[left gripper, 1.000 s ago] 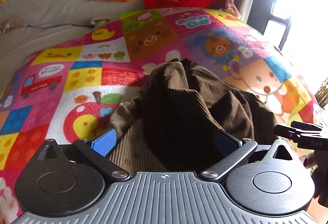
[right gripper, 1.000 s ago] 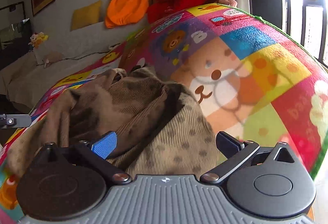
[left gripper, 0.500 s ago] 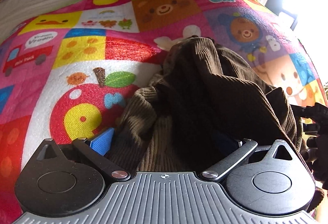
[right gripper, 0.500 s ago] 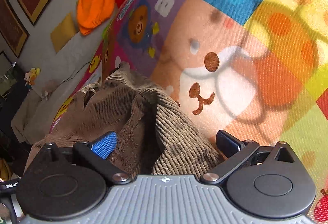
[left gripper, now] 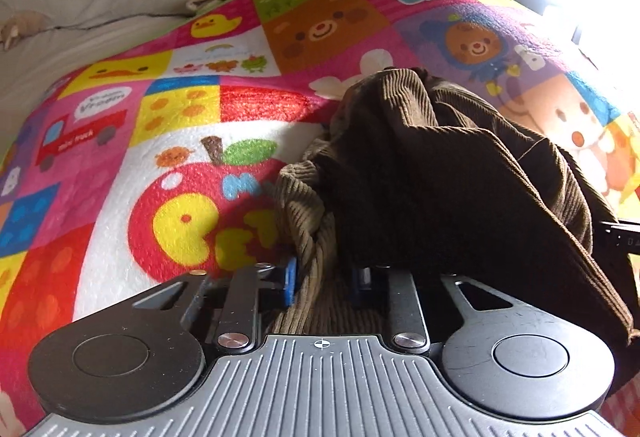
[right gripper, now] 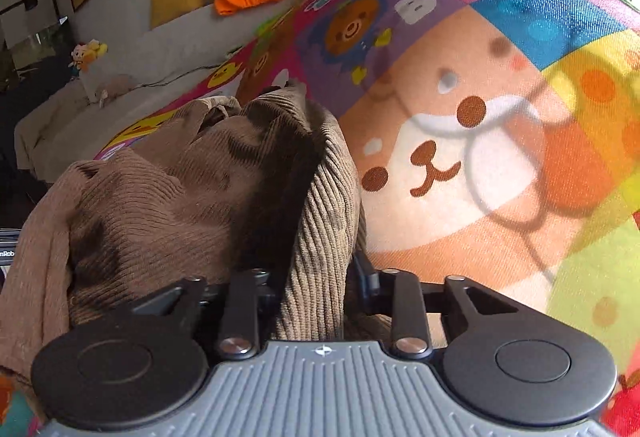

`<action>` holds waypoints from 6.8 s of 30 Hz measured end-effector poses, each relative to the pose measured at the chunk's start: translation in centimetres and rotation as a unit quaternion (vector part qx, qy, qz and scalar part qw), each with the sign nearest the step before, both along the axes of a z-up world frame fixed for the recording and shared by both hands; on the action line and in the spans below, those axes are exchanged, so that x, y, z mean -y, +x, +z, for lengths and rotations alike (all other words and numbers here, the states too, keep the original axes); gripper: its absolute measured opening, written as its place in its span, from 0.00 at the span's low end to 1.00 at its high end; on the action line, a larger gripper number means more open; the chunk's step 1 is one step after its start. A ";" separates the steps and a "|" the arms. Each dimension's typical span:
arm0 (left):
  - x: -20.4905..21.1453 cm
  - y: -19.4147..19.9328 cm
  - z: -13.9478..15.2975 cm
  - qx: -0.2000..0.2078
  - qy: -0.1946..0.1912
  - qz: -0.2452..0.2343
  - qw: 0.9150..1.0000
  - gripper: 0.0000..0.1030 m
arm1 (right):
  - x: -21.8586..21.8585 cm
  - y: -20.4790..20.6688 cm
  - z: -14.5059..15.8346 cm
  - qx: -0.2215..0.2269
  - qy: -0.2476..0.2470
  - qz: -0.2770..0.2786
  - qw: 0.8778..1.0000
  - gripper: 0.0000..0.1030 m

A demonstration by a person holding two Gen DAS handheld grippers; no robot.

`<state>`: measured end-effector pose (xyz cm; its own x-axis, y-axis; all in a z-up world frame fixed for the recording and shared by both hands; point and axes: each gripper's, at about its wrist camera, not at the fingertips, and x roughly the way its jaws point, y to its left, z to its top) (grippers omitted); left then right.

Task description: Fold clothes

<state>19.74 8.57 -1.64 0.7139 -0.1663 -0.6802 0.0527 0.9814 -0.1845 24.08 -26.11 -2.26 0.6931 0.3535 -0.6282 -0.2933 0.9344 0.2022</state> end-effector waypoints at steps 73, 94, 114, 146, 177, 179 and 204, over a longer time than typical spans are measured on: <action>-16.7 1.4 4.4 0.085 -0.001 0.198 0.976 0.63 | 14.4 2.1 9.2 0.157 -0.142 -0.225 0.951 0.66; 2.4 -18.0 2.6 0.041 0.037 -0.176 0.983 0.93 | 3.8 -21.2 2.3 0.065 -0.157 0.120 0.978 0.84; 2.4 -21.8 0.6 0.041 0.159 -0.164 0.973 0.98 | 8.0 -23.4 6.1 0.087 -0.040 0.032 0.995 0.43; -2.0 -18.6 6.6 0.117 0.030 -0.103 0.987 0.98 | 9.1 -22.0 6.0 0.141 -0.107 -0.047 0.983 0.18; -6.7 -13.0 5.9 0.094 -0.082 -0.003 0.992 0.99 | 0.4 -18.4 4.9 0.036 0.031 0.185 0.982 0.91; -7.7 -10.4 5.5 0.100 -0.040 0.065 0.992 0.99 | -0.1 -16.1 5.2 0.065 0.023 0.153 0.986 0.93; -2.4 6.1 11.0 0.105 -0.010 -0.022 0.994 0.20 | 0.1 -4.1 -1.3 -0.020 0.156 0.069 0.985 1.00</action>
<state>25.83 10.93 9.40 0.8316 -0.2123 -0.5132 0.1351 0.9736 -0.1839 20.01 -26.16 -3.57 0.6023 0.6223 -0.5000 -0.3990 0.7772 0.4866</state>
